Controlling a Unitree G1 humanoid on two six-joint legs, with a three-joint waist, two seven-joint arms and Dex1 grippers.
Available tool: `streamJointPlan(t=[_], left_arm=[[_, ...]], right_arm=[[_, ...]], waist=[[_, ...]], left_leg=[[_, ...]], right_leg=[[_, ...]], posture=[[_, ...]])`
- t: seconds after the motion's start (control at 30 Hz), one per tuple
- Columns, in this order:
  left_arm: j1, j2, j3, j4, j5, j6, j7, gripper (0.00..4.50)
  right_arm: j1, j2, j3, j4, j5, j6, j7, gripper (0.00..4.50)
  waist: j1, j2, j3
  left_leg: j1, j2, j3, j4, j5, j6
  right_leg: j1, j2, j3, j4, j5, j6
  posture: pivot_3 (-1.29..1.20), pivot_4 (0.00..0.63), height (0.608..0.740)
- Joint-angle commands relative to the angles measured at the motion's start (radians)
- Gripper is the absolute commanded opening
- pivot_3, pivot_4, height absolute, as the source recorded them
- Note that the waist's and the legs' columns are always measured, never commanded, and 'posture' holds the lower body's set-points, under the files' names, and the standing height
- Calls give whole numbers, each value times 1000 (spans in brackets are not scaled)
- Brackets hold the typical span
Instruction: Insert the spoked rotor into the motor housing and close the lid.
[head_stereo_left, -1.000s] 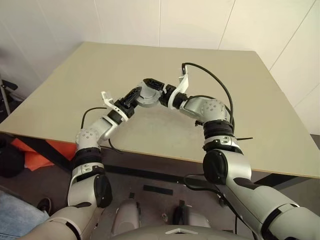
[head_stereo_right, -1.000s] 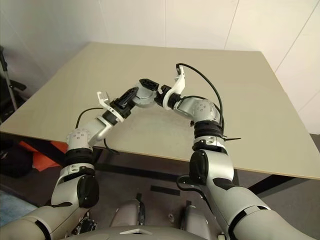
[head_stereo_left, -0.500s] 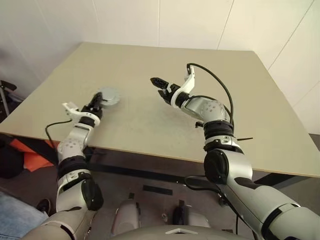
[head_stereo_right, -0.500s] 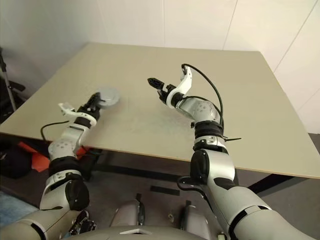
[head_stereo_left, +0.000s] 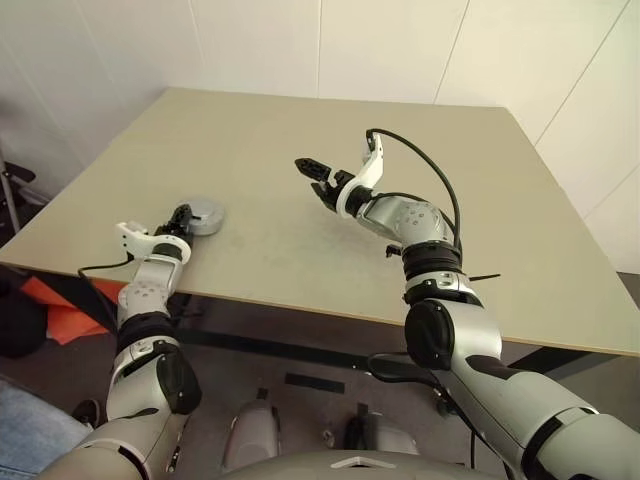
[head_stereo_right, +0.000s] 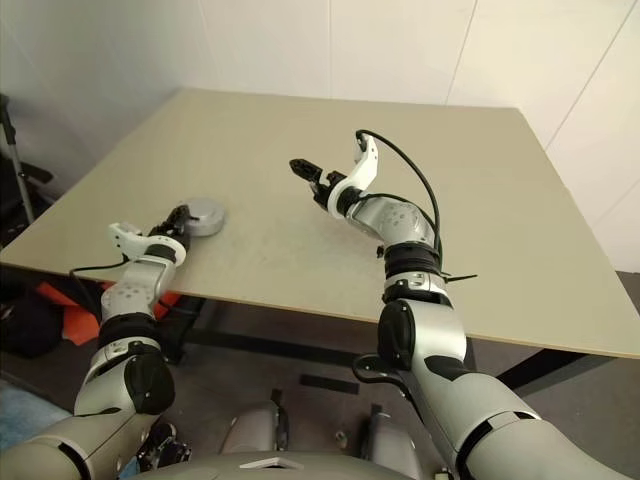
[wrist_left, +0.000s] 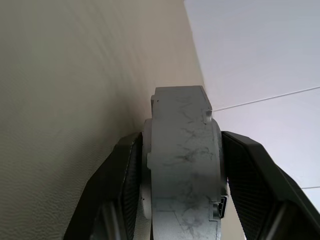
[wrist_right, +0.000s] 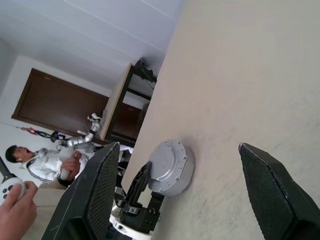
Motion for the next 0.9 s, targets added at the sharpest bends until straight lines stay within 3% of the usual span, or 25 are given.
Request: streamJointPlan(t=[0.03,0.27,0.57,0.7,0.9], left_arm=[[-43,47,1,-2,32,-72,-6,2200],[-63,119,20,99,118,-236,64,4275],[-119,216,-21,156,198,-329,30,4275],[-146,208,-125,62,266,-314,-36,4275],[-131,172,-338,-181,366,-289,-187,4275]], right_arm=[[-28,-2,12,-11,-3,-14,17,4305],[-33,-10,19,12,-11,-26,25,4332],[-12,-28,109,-18,-98,-108,129,4332],[79,-60,281,-133,-274,-375,269,4332],[171,-212,467,-217,-493,-521,346,4332]], waist=[[0,0,0],[-3,0,0],[3,-1,0],[10,-2,-1],[12,-3,-1]], left_leg=[[0,0,0,0,0,0],[2,0,0,-1,1,-1],[3,0,0,-1,1,-2],[2,0,0,-1,2,-3],[2,-1,0,-1,2,-3]], right_leg=[[0,0,0,0,0,0],[0,0,0,0,0,0],[1,0,0,1,0,0],[2,0,0,0,0,1],[3,-1,0,0,1,1]], posture=[[0,0,740],[0,0,740],[0,0,740],[0,0,740],[0,0,740]])
